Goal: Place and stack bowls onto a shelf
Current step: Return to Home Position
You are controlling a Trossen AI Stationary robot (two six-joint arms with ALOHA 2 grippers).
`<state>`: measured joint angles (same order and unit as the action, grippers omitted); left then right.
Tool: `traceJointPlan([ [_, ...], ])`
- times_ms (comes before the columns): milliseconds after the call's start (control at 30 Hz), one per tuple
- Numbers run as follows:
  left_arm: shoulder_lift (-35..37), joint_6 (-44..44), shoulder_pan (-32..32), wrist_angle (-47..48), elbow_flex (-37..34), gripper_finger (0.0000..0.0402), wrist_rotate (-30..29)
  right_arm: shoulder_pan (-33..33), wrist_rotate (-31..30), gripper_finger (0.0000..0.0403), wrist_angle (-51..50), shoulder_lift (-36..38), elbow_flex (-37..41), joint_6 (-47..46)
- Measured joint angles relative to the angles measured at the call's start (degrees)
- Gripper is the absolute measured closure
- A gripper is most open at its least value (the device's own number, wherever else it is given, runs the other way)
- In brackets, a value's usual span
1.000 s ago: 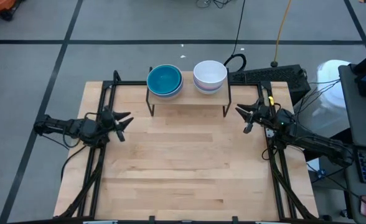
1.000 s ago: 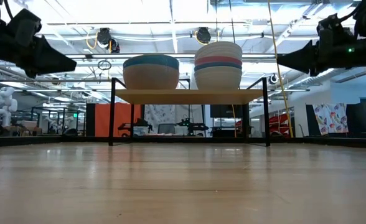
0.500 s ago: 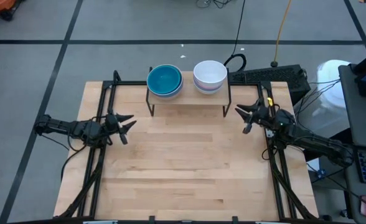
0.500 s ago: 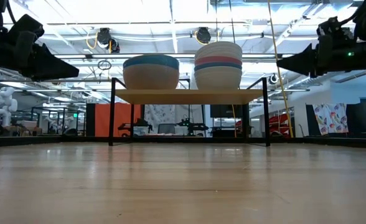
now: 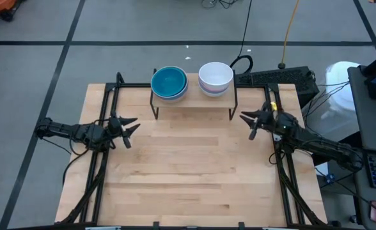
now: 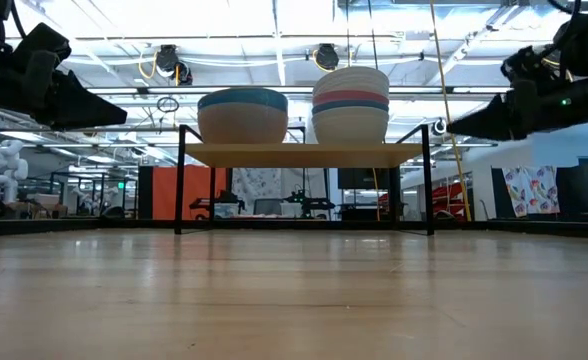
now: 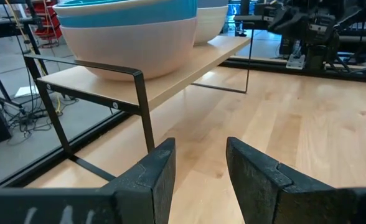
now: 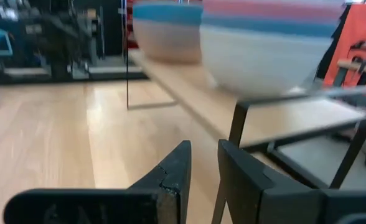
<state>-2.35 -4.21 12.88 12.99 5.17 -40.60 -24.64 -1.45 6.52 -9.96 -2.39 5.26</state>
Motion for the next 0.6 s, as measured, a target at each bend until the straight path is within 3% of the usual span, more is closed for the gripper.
traceJointPlan([
  [267,0.0,-1.8,0.0,0.0,0.0,0.0254,0.0,0.0,0.2,0.0331,-7.1,-0.9,0.1,-0.1],
  [600,0.0,-1.7,0.0,0.0,0.0,0.0254,0.0,0.0,0.2,0.0331,-4.8,-2.5,1.5,0.0],
])
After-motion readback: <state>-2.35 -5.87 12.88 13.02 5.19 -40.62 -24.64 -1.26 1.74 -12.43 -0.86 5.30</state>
